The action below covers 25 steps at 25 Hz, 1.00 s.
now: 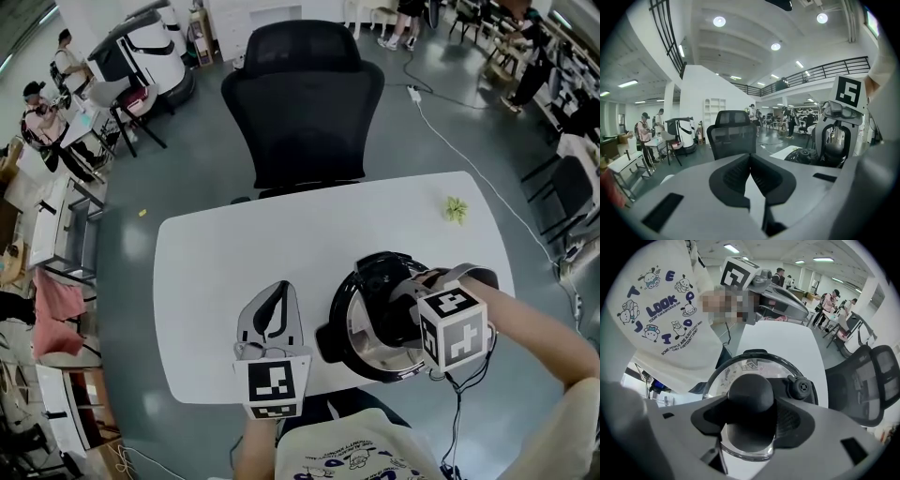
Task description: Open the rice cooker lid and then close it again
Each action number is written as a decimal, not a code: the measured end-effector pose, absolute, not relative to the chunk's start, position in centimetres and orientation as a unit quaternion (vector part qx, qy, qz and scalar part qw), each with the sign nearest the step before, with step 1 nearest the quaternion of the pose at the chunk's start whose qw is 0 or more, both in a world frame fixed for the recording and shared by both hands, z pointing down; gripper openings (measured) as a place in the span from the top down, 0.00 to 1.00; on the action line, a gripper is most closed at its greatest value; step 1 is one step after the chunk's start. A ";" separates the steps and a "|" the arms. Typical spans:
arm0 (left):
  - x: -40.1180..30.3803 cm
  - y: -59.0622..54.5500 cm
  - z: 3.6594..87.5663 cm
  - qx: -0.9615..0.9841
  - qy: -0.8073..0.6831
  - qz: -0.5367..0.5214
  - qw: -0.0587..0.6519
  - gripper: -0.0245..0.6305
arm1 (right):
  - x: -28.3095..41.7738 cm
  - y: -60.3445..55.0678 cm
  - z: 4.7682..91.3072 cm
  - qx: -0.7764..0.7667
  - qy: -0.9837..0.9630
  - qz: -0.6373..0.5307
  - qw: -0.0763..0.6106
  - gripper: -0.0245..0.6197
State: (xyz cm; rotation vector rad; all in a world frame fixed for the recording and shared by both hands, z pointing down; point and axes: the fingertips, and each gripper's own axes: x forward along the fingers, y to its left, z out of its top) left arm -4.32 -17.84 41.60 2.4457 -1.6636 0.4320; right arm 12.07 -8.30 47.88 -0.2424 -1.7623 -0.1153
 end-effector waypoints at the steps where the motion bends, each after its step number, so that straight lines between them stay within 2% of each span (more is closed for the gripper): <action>1: -4.4 -17.8 41.6 0.815 -0.555 0.144 0.076 0.94 | 12.0 -8.2 47.9 -0.106 -0.770 -0.050 0.628 0.50; 25: -5.3 -17.6 42.1 0.813 -0.559 0.143 0.082 0.94 | 11.4 -8.6 47.9 -0.062 -0.793 -0.022 0.606 0.51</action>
